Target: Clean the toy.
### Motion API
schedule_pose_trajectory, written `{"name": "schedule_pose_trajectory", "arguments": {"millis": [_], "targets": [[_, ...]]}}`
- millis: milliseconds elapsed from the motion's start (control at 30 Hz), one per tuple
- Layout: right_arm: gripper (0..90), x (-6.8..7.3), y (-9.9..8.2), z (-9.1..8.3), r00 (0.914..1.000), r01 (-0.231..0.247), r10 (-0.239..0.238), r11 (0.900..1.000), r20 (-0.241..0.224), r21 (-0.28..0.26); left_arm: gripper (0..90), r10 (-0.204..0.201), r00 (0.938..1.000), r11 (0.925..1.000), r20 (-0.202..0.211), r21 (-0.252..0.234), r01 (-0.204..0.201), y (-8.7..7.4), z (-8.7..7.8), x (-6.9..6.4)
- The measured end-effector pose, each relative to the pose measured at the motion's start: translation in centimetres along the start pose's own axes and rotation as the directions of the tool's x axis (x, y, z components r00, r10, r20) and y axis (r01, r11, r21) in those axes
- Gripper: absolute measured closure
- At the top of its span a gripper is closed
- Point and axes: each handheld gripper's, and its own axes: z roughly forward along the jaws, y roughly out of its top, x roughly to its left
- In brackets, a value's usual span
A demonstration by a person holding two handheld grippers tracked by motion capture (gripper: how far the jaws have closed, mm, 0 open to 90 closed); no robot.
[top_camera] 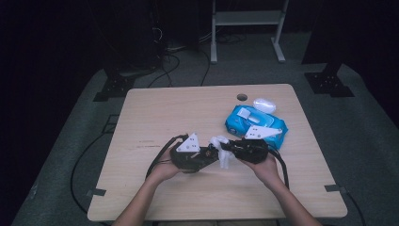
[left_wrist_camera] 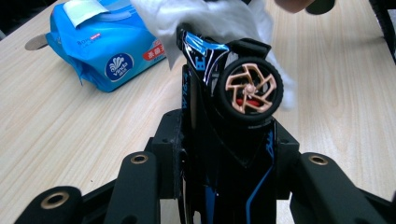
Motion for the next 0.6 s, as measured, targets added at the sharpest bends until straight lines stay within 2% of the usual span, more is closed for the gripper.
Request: {"name": "schedule_pose_trajectory", "arguments": {"millis": [100,300,433,500,600], "targets": [[81.2,0.37,0.5,-0.04,0.9999,0.012,-0.012,0.9996,-0.007,-0.026,57.2,-0.019,0.9998,0.999,0.004,-0.04,0.019,0.06,-0.46,0.18],[81.3,-0.46,-0.01,-0.22,0.9998,-0.009,0.009,0.9999,0.017,-0.014,57.2,-0.043,0.9991,0.9953,0.002,-0.087,0.043,-0.03,-1.04,0.44],[81.3,-0.13,0.14,-0.27,0.9999,-0.01,0.01,0.9997,0.007,-0.022,57.2,-0.042,0.9991,0.9965,-0.001,-0.072,0.041,-0.15,-0.69,0.43],[81.3,0.27,0.46,-0.27,1.0,0.004,-0.005,0.9995,-0.004,-0.03,57.2,-0.045,0.999,0.9959,0.0,-0.078,0.045,-0.26,-0.68,0.54],[81.3,0.14,0.36,-0.27,0.9999,0.009,-0.009,0.9998,0.007,-0.02,57.2,-0.05,0.9987,0.9942,-0.008,-0.096,0.049,-0.29,-1.02,0.65]]}}
